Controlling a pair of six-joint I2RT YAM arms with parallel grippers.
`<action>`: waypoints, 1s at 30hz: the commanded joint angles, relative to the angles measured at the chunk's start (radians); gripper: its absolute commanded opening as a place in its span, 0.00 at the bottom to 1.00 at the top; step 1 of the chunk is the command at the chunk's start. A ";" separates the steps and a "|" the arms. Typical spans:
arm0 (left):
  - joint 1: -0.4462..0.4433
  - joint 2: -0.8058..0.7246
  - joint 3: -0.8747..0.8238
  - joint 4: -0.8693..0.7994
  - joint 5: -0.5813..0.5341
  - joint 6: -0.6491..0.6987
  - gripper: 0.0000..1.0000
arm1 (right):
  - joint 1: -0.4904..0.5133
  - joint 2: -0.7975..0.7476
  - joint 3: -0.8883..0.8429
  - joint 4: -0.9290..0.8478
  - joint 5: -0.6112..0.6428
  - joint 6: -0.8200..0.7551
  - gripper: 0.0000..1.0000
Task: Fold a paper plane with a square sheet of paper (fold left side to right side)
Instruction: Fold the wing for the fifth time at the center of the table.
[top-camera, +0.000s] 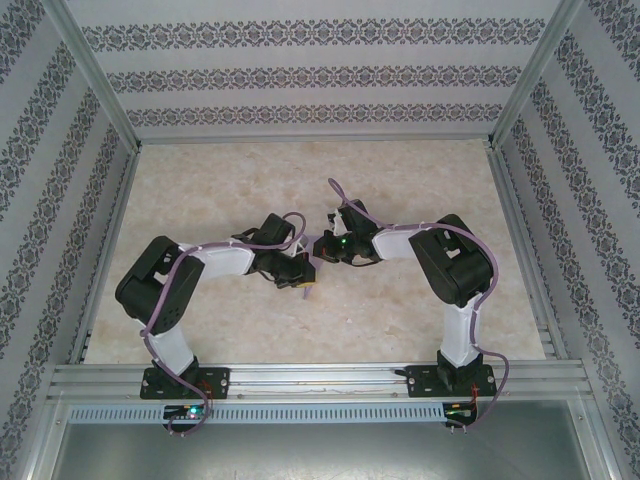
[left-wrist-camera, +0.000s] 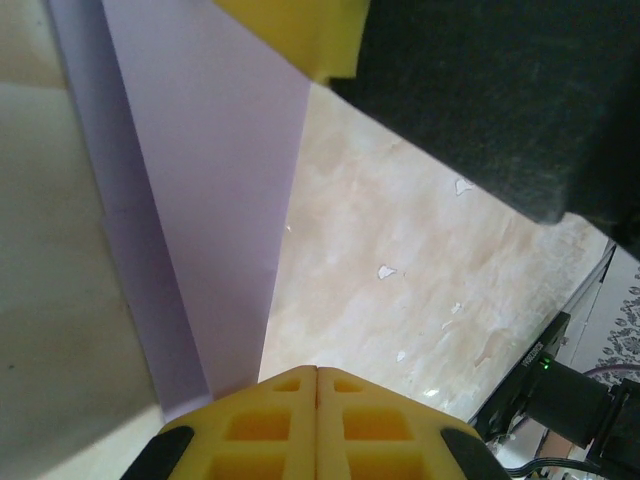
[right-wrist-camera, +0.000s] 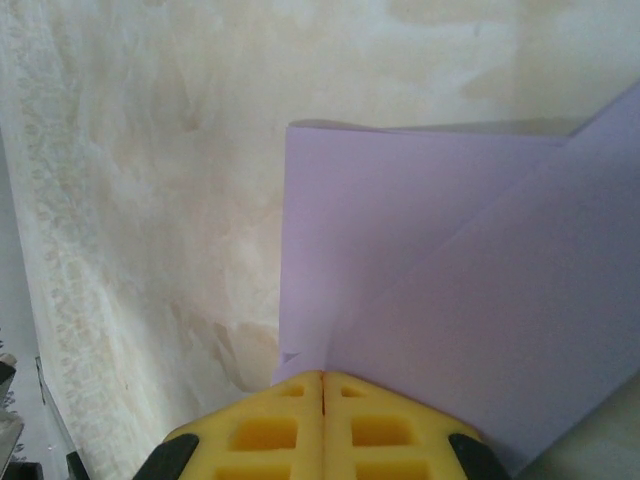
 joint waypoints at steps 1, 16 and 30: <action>-0.013 0.016 0.033 -0.017 -0.002 0.016 0.06 | 0.008 0.079 -0.024 -0.135 0.077 -0.037 0.00; -0.013 0.040 -0.006 -0.003 -0.019 0.018 0.06 | 0.010 0.085 -0.008 -0.180 0.097 -0.060 0.00; -0.013 0.045 -0.032 0.018 -0.028 0.011 0.06 | 0.012 0.092 0.000 -0.192 0.102 -0.064 0.00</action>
